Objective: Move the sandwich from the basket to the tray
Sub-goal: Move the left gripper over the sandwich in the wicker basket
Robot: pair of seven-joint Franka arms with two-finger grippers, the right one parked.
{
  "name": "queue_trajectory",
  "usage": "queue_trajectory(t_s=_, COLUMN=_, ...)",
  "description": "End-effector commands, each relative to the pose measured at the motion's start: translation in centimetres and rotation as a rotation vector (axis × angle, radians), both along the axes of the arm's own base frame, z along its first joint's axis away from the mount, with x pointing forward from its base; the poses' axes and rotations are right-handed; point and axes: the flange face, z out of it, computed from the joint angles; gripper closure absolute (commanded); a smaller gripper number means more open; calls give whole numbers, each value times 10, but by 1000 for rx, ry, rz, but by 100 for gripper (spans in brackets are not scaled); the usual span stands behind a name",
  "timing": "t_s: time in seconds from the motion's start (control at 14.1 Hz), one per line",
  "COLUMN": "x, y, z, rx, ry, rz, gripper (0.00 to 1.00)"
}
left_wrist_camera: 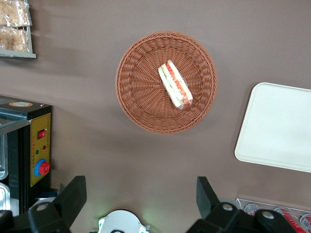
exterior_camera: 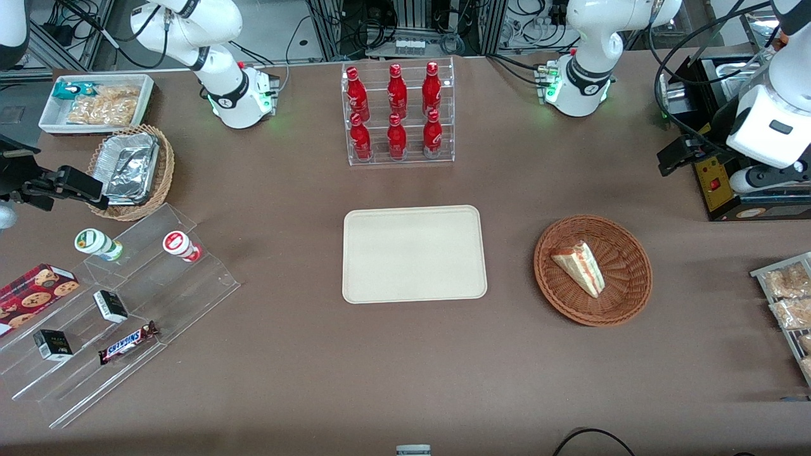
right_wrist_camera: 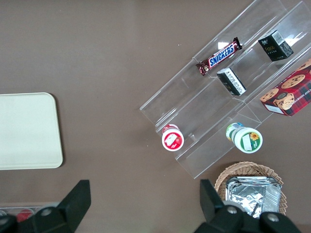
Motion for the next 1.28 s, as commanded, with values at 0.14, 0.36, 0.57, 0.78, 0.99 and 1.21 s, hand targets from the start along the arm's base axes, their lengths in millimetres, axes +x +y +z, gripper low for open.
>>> queue_trajectory(t_s=0.14, x=-8, y=-1, z=0, rx=-5, ry=14, rz=-15, gripper=0)
queue_trajectory(t_s=0.36, x=1, y=4, z=-13, rx=5, ry=37, rz=-9, gripper=0)
queue_trajectory(t_s=0.57, x=17, y=7, z=-39, rx=31, ry=67, rz=-9, gripper=0)
queue_trajectory(t_s=0.78, x=24, y=9, z=-88, rx=33, ry=76, rz=-10, gripper=0)
queue_trajectory(t_s=0.99, x=24, y=14, z=-156, rx=34, ry=73, rz=-12, gripper=0)
queue_trajectory(t_s=1.21, x=22, y=31, z=-221, rx=22, ry=30, rz=9, gripper=0)
